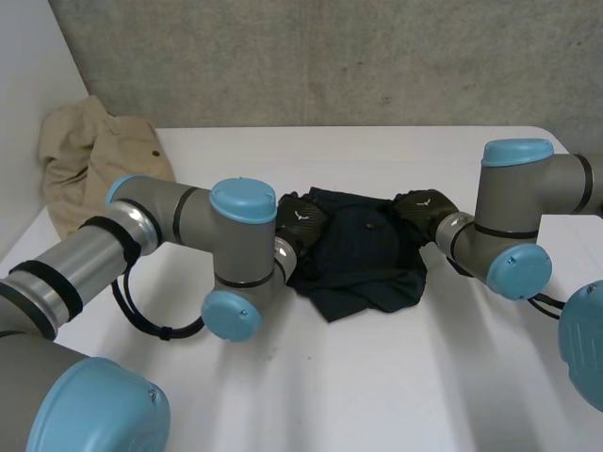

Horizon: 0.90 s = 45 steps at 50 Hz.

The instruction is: Fold the laundry.

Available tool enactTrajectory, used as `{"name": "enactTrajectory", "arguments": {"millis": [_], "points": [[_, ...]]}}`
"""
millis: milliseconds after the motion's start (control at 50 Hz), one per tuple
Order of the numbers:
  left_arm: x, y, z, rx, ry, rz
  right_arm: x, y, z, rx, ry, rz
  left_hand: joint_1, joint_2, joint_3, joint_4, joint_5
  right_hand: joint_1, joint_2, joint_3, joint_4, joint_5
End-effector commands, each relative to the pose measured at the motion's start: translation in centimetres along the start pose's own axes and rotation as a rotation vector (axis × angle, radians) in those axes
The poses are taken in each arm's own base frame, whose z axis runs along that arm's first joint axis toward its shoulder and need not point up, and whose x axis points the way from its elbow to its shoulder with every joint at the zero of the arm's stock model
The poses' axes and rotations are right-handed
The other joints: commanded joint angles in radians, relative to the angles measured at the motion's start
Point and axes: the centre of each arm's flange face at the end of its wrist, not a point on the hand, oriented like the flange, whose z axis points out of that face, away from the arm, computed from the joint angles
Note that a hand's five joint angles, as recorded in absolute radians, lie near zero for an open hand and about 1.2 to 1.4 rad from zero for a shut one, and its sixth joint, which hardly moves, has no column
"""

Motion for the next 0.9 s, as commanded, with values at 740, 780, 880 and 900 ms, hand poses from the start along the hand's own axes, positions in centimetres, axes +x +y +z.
{"name": "enactTrajectory", "arguments": {"millis": [740, 780, 880, 900], "points": [[-6.0, -8.8, -15.8, 0.153, 0.226, -0.359, 2.4, 2.0, -10.2, 0.01, 0.04, 0.587, -0.019, -0.006, -0.013, -0.005, -0.026, 0.036, -0.047, -0.031, -0.062, -0.068], [-5.9, -8.7, -15.7, 0.154, 0.224, -0.359, 2.2, 2.4, -9.8, 0.0, 0.037, 0.62, -0.019, -0.006, -0.013, -0.005, -0.026, 0.036, -0.047, -0.031, -0.062, -0.068], [-5.6, -8.5, -15.8, 0.152, 0.229, -0.359, 1.9, 3.1, -8.3, -0.005, 0.025, 0.685, -0.022, -0.009, -0.016, -0.008, -0.029, 0.036, -0.047, -0.031, -0.062, -0.068], [-5.6, -8.5, -15.8, 0.154, 0.229, -0.358, 1.7, 3.1, -8.2, -0.007, 0.019, 0.685, -0.022, -0.009, -0.016, -0.008, -0.029, 0.036, -0.047, -0.031, -0.062, -0.068]]}}
